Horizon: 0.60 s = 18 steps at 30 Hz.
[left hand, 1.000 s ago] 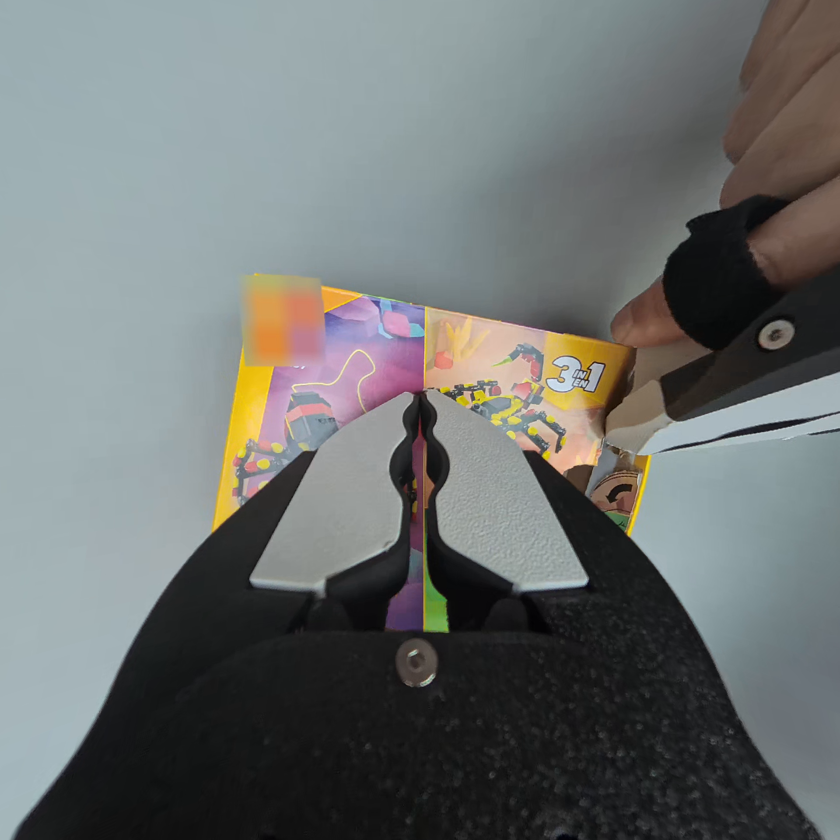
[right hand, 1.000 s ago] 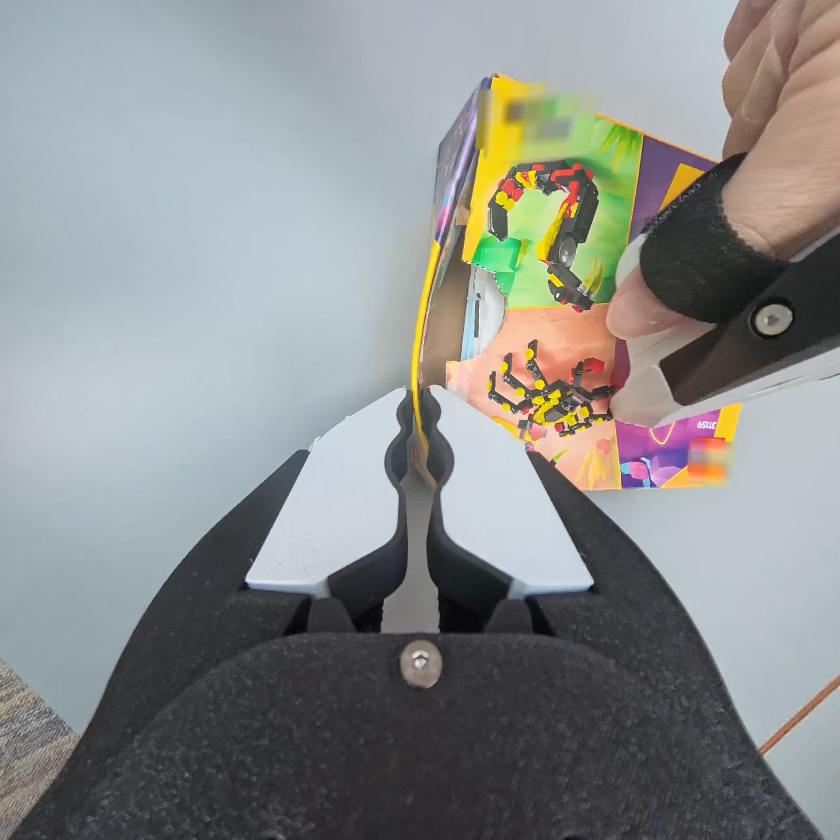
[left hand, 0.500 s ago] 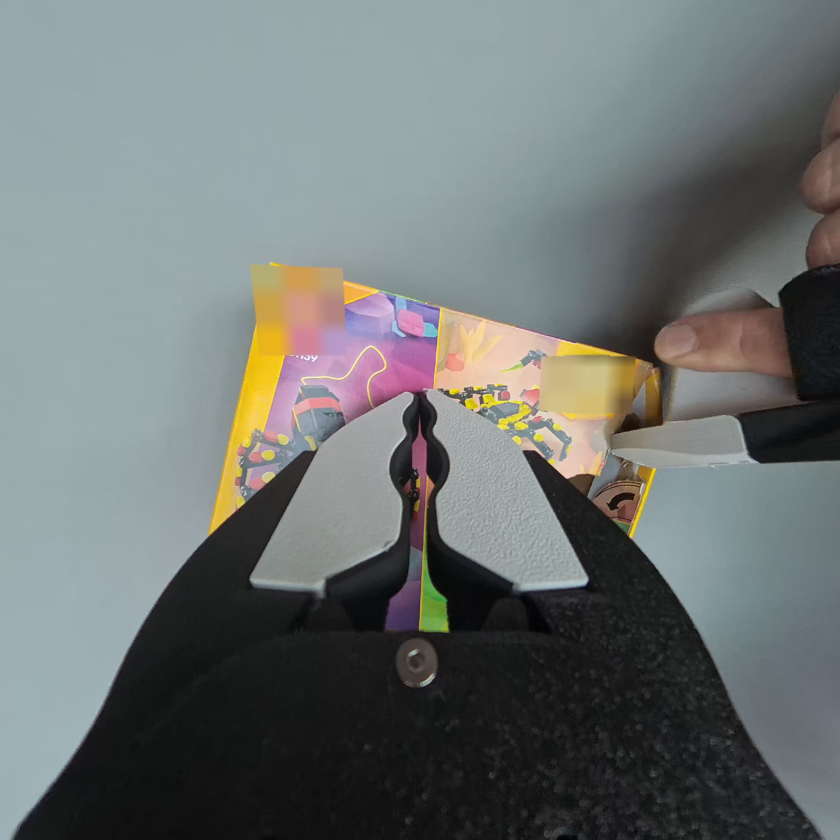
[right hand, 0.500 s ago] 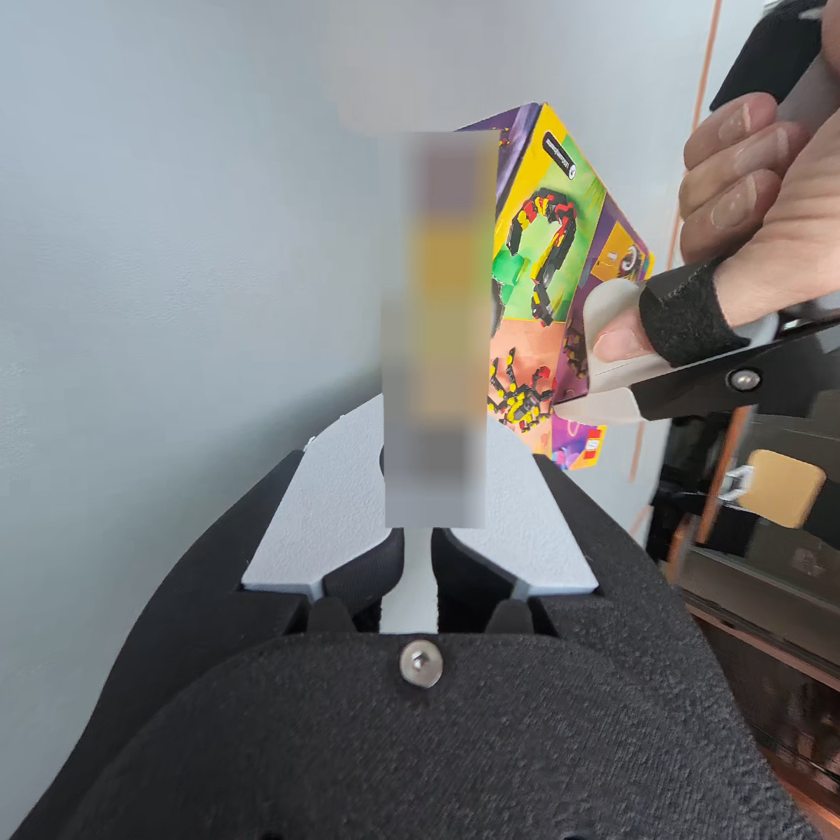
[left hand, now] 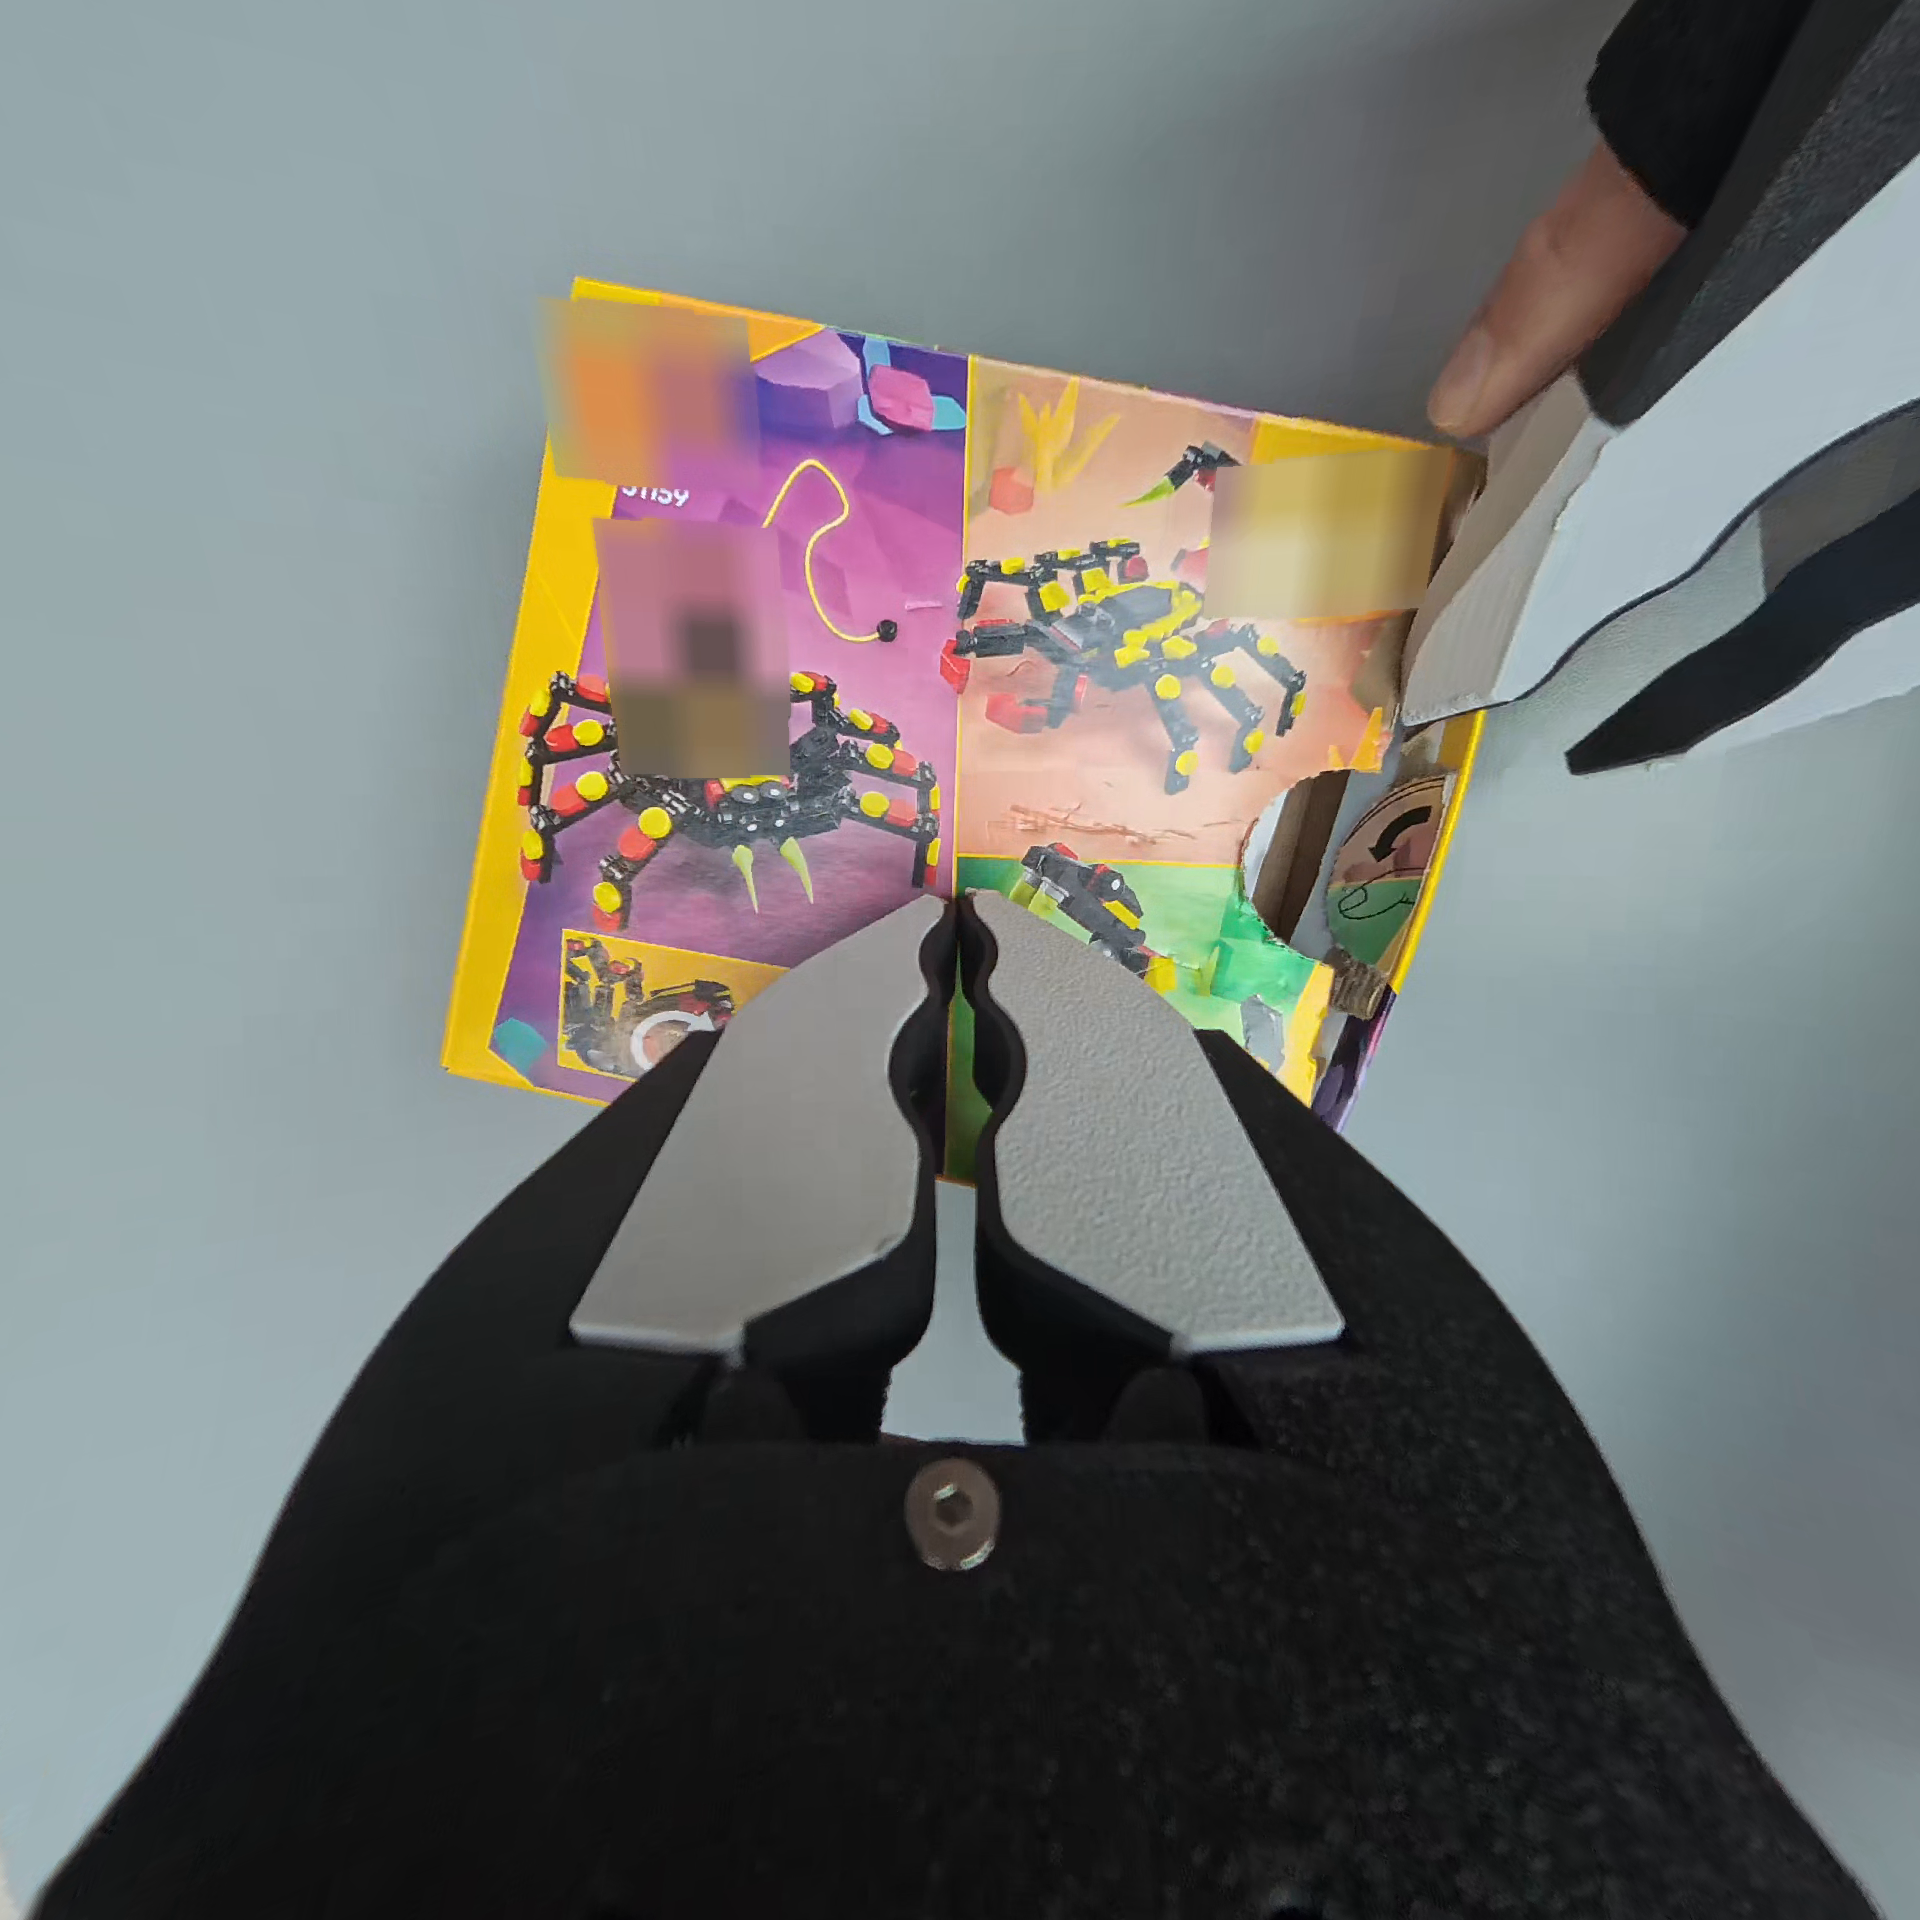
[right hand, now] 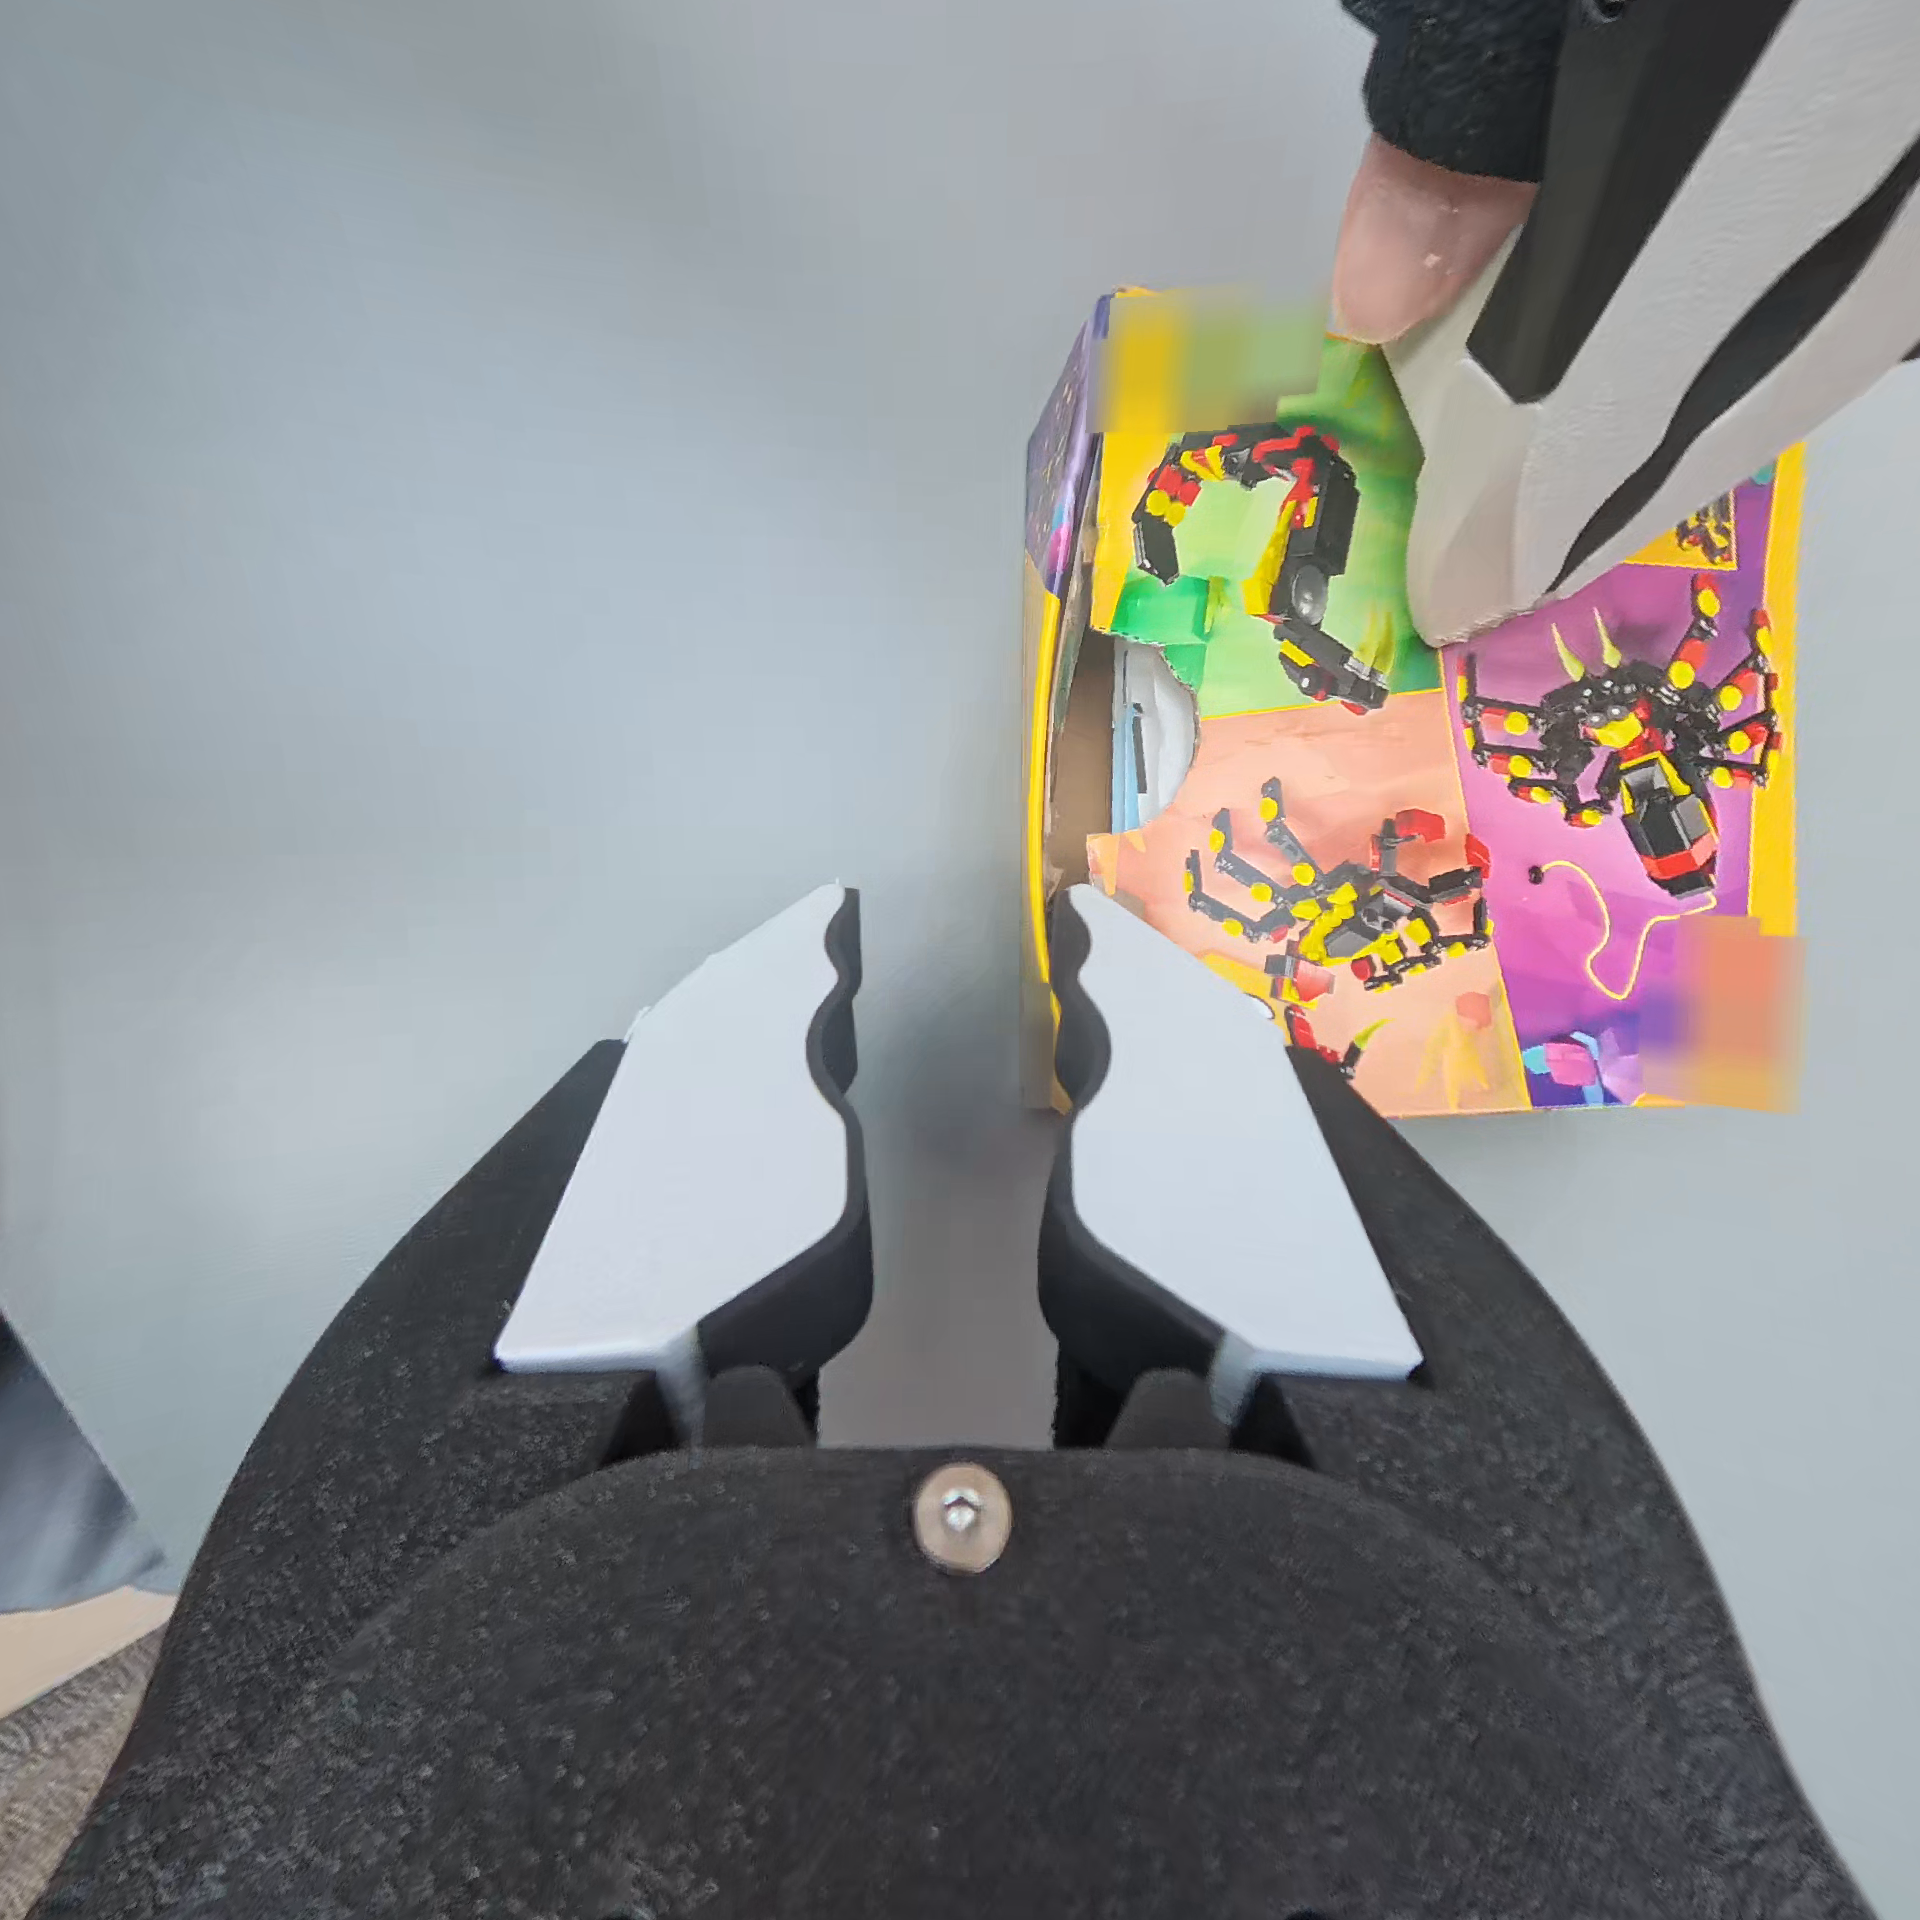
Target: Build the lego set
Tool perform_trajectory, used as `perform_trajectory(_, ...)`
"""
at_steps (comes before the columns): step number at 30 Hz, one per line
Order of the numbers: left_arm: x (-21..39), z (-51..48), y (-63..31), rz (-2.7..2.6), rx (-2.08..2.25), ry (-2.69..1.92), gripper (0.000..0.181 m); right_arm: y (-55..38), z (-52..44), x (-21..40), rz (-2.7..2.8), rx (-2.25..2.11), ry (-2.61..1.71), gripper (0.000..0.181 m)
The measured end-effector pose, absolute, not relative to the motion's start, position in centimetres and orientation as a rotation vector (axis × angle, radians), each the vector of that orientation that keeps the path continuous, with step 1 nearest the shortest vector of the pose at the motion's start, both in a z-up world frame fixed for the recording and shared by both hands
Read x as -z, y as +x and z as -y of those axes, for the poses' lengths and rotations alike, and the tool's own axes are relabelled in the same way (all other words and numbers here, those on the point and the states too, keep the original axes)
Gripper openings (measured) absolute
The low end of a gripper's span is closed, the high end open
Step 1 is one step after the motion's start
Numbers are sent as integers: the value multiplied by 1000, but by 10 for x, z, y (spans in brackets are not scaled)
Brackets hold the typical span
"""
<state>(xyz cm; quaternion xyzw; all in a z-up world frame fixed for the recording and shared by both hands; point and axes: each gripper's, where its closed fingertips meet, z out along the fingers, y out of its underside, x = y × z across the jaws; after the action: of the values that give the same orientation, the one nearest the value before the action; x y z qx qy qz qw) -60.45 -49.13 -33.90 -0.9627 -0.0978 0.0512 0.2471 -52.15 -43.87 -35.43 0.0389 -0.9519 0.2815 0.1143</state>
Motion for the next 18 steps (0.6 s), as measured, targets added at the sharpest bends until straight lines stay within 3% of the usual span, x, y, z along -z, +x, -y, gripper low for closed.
perform_trajectory(1, 339, 491, -604, 281, -123, -2607, 0, -521, 439, 349, 2787, -880, 84, 38)
perform_trajectory(6, 338, 491, -605, 297, -109, -2569, 0, -514, 469, 302, 2679, -1199, -55, 18)
perform_trajectory(12, 338, 490, -605, 317, -79, -2523, 0, -534, 511, 343, 2632, -927, -10, 27)
perform_trajectory(18, 339, 490, -604, 317, -46, -2503, 0, -540, 516, 344, 2597, -820, 75, 6)
